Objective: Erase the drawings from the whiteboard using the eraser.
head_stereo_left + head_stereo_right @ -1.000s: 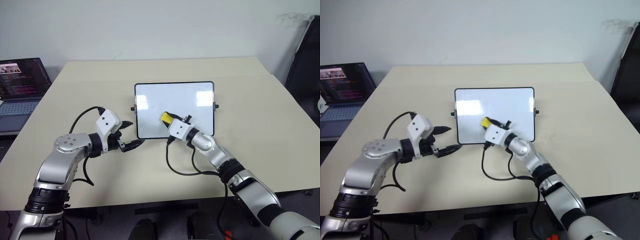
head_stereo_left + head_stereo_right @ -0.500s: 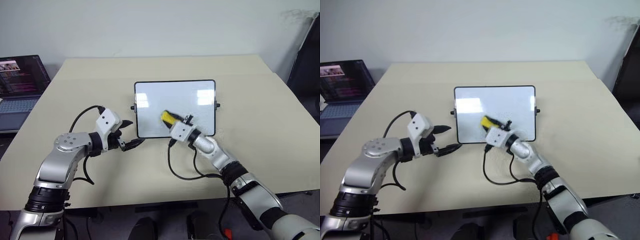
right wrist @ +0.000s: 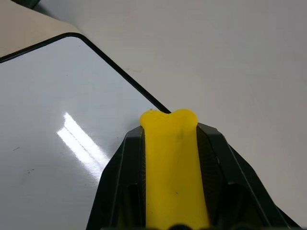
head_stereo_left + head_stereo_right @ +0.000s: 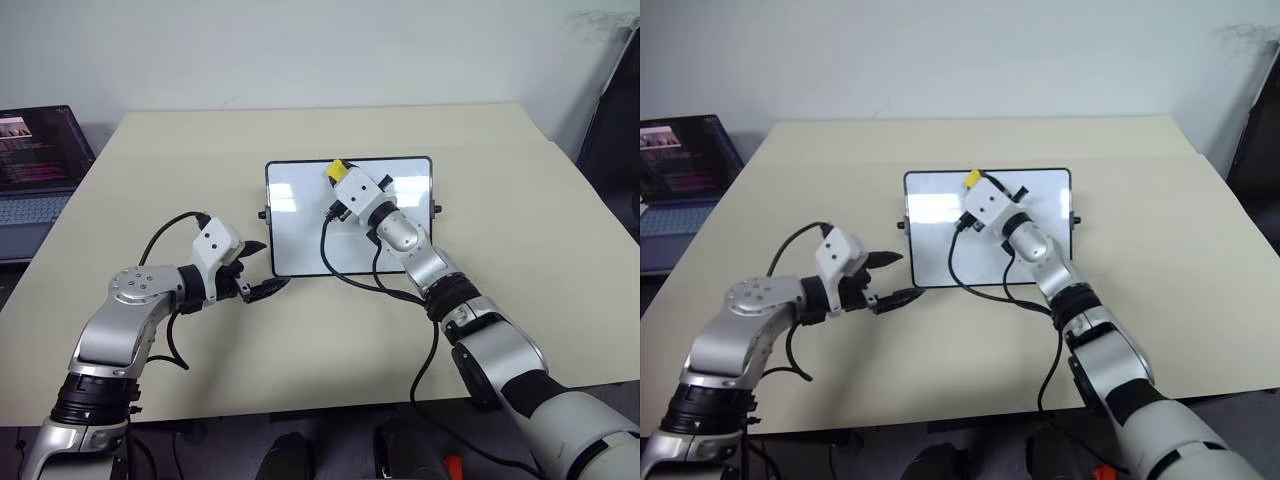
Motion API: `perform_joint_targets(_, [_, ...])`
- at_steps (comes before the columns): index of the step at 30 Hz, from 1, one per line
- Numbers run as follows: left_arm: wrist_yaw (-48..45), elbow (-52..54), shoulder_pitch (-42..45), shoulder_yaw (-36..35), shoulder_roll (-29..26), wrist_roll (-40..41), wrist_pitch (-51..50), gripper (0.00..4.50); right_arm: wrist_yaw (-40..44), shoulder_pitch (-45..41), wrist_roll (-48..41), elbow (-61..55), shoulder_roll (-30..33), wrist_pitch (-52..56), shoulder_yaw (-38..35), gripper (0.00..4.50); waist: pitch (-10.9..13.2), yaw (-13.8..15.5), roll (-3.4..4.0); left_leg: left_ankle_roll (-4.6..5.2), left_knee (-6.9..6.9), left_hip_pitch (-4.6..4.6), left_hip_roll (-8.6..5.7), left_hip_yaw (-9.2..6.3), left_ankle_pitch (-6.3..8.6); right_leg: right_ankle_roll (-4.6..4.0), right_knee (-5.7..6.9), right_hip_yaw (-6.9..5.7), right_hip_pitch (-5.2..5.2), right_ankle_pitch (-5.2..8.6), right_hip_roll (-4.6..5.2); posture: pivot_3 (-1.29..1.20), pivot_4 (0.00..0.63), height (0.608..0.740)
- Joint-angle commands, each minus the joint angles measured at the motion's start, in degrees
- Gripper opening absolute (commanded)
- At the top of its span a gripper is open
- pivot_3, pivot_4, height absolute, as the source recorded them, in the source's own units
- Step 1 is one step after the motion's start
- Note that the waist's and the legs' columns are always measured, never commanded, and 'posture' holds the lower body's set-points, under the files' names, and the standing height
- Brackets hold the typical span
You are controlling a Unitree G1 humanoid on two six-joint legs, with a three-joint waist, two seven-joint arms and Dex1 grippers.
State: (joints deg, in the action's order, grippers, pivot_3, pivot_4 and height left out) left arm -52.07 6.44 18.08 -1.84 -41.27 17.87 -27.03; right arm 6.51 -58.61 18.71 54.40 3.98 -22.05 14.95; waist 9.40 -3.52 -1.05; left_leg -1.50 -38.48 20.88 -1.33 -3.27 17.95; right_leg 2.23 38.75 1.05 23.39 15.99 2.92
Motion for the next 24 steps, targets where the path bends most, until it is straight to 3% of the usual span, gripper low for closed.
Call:
perform_joint_targets(1, [0.2,1.9,0.0,-0.9,-0.1,0.7,0.5,4.5,2.8,2.0,2.2,2.7,-1.0,-1.8,3.4,1.12,0.0,-0.1,0.0,0.0,0.0,-0.01,0.0,0.0,0.0,0.0,0.02,0.0,0.0,0.0,0.0,0.0,0.15,0.74])
perform_joint_targets(15, [0.2,0.9,1.3,-0.7,0.6,1.0,0.2,4.5,4.9,11.2,7.8,3.1,4.3,-15.2,11.6,1.12,0.0,0.2,-0.02,0.08,-0.26,-0.36,-0.01,-0.11,0.01,-0.04,0.29,-0.05,-0.41,-0.07,-0.02,0.0,0.15,0.74])
perform_joint_targets(20, [0.3,0.3,1.6,-1.3,1.0,1.1,1.1,4.5,6.0,13.4,2.4,-8.6,5.1,-17.4,7.3,1.12,0.0,0.3,-0.01,0.06,-0.27,-0.18,-0.02,-0.18,0.0,-0.03,0.26,-0.05,-0.29,-0.07,-0.03,0.0,0.15,0.74])
perform_joint_targets(24, [-0.4,1.1,1.2,-2.0,1.8,2.2,2.2,4.5,15.1,19.4,-10.0,-28.5,5.0,-0.7,1.8,1.12,0.0,0.3,0.0,0.0,-0.25,0.05,0.01,-0.24,-0.03,-0.02,0.15,-0.02,-0.09,-0.04,-0.02,0.0,0.15,0.74])
